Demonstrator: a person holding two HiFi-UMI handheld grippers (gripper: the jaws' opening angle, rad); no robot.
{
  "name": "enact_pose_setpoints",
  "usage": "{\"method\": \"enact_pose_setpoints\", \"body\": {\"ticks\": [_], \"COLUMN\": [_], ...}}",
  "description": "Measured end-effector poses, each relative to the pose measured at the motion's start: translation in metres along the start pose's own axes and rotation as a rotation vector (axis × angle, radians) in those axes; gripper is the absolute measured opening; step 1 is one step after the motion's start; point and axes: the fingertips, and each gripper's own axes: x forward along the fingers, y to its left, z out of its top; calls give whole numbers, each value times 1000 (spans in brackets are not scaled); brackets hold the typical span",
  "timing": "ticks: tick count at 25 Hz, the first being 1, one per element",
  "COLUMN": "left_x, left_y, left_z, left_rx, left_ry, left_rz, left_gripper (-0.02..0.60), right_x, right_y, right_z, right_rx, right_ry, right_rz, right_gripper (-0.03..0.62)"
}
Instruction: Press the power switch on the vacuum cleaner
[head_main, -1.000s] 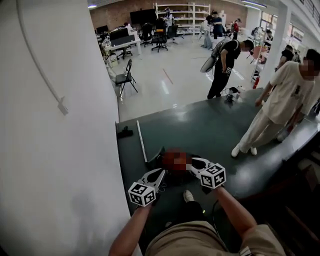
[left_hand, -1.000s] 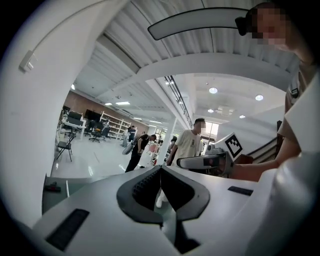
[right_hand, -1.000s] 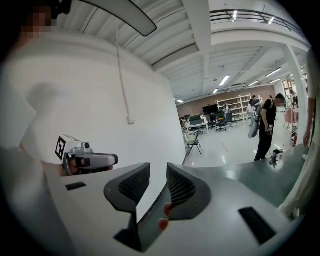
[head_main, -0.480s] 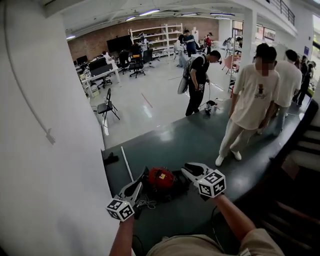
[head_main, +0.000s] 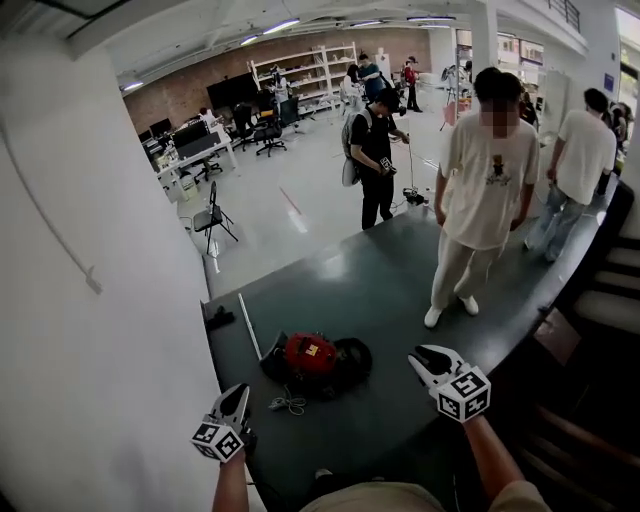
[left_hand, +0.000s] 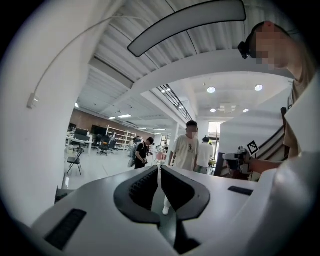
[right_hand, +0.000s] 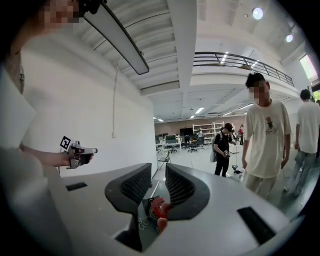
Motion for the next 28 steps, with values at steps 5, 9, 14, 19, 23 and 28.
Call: {"method": "enact_pose_setpoints", "body": {"ticks": [5,9,14,19,23,28], "left_x": [-22,-34,-46,-43,-35,-26], "left_y": [-21,-38,-53,-73,-86,-88], "left_z": [-47,-95,-148,-182,-198,-212], "left_rx": [-27,-50,-83,-101,-106,-119], "left_ry": [22,80,139,161,177,194], "left_rz": [87,112,124,113,105,93], "left_gripper": [8,8,8,9,9,9], "right_x": [-39,-49,-48,-38,-26,-8], "right_y": [-38,-41,-19,11,33,51], "right_z": [-57,-97,-142,-177,-190,-203], "right_rx": [-8,-73,-36,-21,-13,-1], "right_ry": [69,107,148,182,185,193], "right_rz": [-42,-43,-3,42,82,103], "right_gripper": [94,94,94,94,94,94]}}
